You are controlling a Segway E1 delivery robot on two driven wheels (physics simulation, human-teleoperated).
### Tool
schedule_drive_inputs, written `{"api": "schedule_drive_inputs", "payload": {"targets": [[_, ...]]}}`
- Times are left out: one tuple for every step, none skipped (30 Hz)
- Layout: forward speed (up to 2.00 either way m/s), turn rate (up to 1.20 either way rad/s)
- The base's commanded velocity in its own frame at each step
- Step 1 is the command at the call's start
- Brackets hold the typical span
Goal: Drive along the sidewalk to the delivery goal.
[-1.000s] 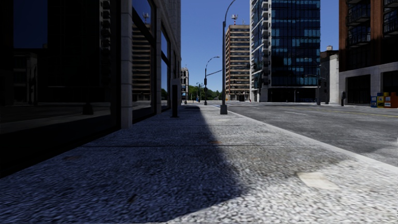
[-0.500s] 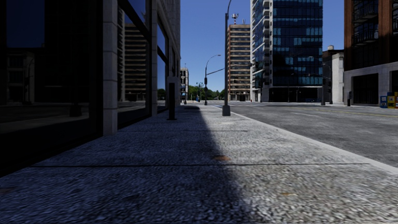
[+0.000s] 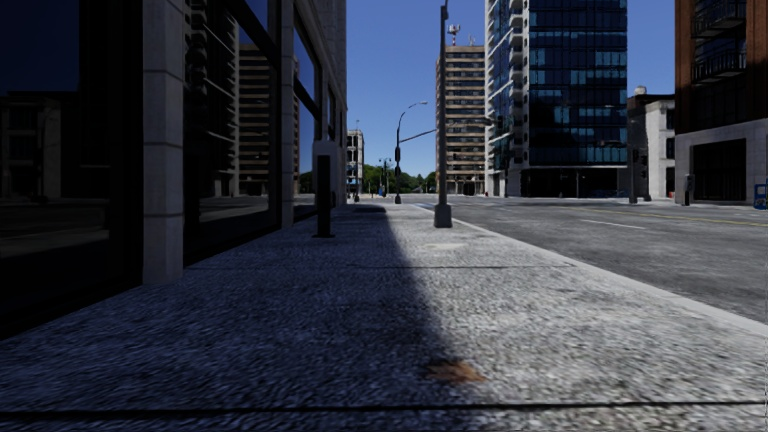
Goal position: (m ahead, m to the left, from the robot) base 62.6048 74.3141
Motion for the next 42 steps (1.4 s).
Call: {"api": "schedule_drive_inputs", "payload": {"targets": [[2.00, 0.00], [2.00, 0.00], [2.00, 0.00], [2.00, 0.00], [2.00, 0.00], [2.00, 0.00], [2.00, 0.00], [2.00, 0.00], [2.00, 0.00], [2.00, 0.00], [2.00, 0.00], [2.00, 0.00], [2.00, 0.00], [2.00, 0.00], [2.00, 0.00], [2.00, 0.00], [2.00, 0.00], [2.00, 0.00], [2.00, 0.00], [2.00, 0.00], [2.00, 0.00], [2.00, 0.00], [2.00, 0.00], [2.00, 0.00], [2.00, 0.00], [2.00, 0.00], [2.00, 0.00], [2.00, 0.00], [2.00, 0.00], [2.00, 0.00], [2.00, 0.00], [2.00, 0.00], [2.00, 0.00], [2.00, 0.00], [2.00, 0.00], [2.00, 0.00], [2.00, 0.00], [2.00, 0.00], [2.00, 0.00], [2.00, 0.00], [2.00, 0.00], [2.00, 0.00]]}}
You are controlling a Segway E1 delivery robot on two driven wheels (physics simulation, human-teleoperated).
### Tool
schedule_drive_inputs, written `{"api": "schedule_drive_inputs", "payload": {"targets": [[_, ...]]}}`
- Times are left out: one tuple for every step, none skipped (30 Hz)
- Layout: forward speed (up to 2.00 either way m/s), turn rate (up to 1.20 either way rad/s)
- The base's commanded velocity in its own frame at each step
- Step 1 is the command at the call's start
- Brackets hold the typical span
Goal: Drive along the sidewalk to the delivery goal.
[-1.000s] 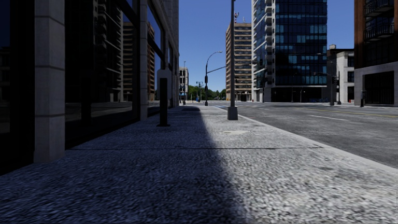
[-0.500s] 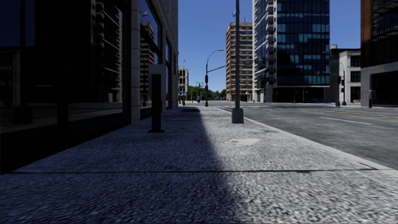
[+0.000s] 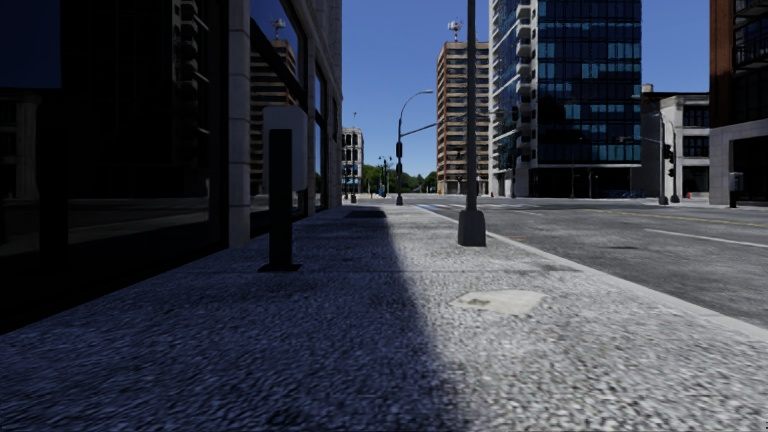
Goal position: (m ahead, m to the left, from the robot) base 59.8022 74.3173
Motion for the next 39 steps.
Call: {"api": "schedule_drive_inputs", "payload": {"targets": [[2.00, 0.00], [2.00, 0.00], [2.00, 0.00], [2.00, 0.00], [2.00, 0.00], [2.00, 0.00], [2.00, 0.00], [2.00, 0.00], [2.00, 0.00], [2.00, 0.00], [2.00, 0.00], [2.00, 0.00], [2.00, 0.00], [2.00, 0.00], [2.00, 0.00], [2.00, 0.00], [2.00, 0.00], [2.00, 0.00], [2.00, 0.00], [2.00, 0.00], [2.00, 0.00], [2.00, 0.00], [2.00, 0.00], [2.00, 0.00], [2.00, 0.00], [2.00, 0.00], [2.00, 0.00], [2.00, 0.00], [2.00, 0.00], [2.00, 0.00], [2.00, 0.00], [2.00, 0.00], [2.00, 0.00], [2.00, 0.00], [2.00, 0.00], [2.00, 0.00], [2.00, 0.00], [2.00, 0.00], [2.00, 0.00]]}}
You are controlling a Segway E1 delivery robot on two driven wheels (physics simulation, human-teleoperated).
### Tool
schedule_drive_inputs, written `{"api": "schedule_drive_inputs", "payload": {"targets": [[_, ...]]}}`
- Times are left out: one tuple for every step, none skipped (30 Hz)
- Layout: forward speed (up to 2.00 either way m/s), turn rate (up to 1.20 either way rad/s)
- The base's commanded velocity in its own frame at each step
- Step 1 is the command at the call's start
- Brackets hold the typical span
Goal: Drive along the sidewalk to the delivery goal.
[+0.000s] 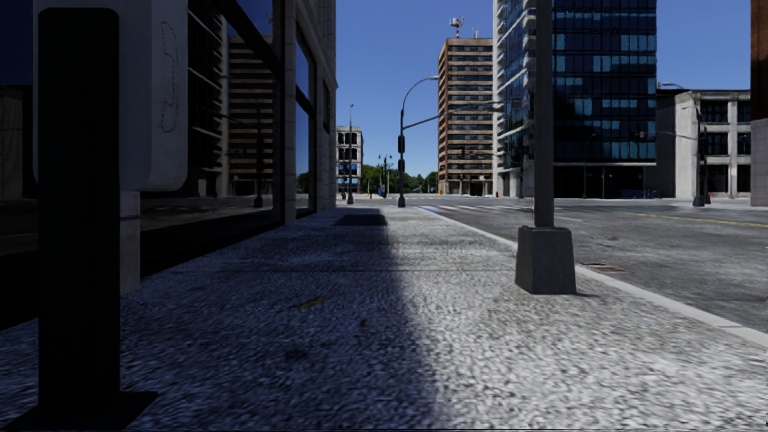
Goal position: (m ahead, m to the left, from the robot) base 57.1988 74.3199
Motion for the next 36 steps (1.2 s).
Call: {"api": "schedule_drive_inputs", "payload": {"targets": [[2.00, 0.00], [2.00, 0.00], [2.00, 0.00], [2.00, 0.00], [2.00, 0.00], [2.00, 0.00], [2.00, 0.00], [2.00, 0.00], [2.00, 0.00], [2.00, 0.00], [2.00, 0.00], [2.00, 0.00], [2.00, 0.00], [2.00, 0.00], [2.00, 0.00], [2.00, 0.00], [2.00, 0.00], [2.00, 0.00], [2.00, 0.00], [2.00, 0.00], [2.00, 0.00], [2.00, 0.00], [2.00, 0.00], [2.00, 0.00], [2.00, 0.00], [2.00, 0.00], [2.00, 0.00], [2.00, 0.00], [2.00, 0.00], [2.00, 0.00], [2.00, 0.00], [2.00, 0.00], [2.00, 0.00], [2.00, 0.00], [2.00, 0.00], [2.00, 0.00]]}}
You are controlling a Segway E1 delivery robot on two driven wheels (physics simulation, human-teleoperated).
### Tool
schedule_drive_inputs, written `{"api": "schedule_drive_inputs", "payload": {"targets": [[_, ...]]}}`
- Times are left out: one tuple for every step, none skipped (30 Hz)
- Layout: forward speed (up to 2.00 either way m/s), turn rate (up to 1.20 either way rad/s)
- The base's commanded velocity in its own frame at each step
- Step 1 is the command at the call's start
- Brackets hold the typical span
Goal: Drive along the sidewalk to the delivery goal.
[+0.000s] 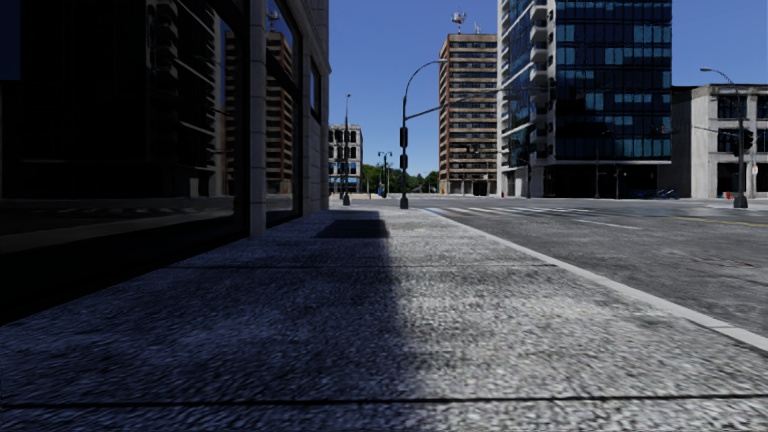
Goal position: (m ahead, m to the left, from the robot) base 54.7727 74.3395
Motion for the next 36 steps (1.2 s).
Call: {"api": "schedule_drive_inputs", "payload": {"targets": [[2.00, 0.00], [2.00, 0.00], [2.00, 0.00], [2.00, 0.00], [2.00, 0.00], [2.00, 0.00], [2.00, 0.00], [2.00, 0.00], [2.00, 0.00], [2.00, 0.00], [2.00, 0.00], [2.00, 0.00], [2.00, 0.00], [2.00, 0.00], [2.00, 0.00], [2.00, 0.00], [2.00, 0.00], [2.00, 0.00], [2.00, 0.00], [2.00, 0.00], [2.00, 0.00], [2.00, 0.00], [2.00, 0.00], [2.00, 0.00], [2.00, 0.00], [2.00, 0.00], [2.00, 0.00], [2.00, 0.00], [2.00, 0.00], [2.00, 0.00], [2.00, 0.00], [2.00, 0.00], [2.00, 0.00], [2.00, 0.00], [2.00, 0.00], [2.00, 0.00]]}}
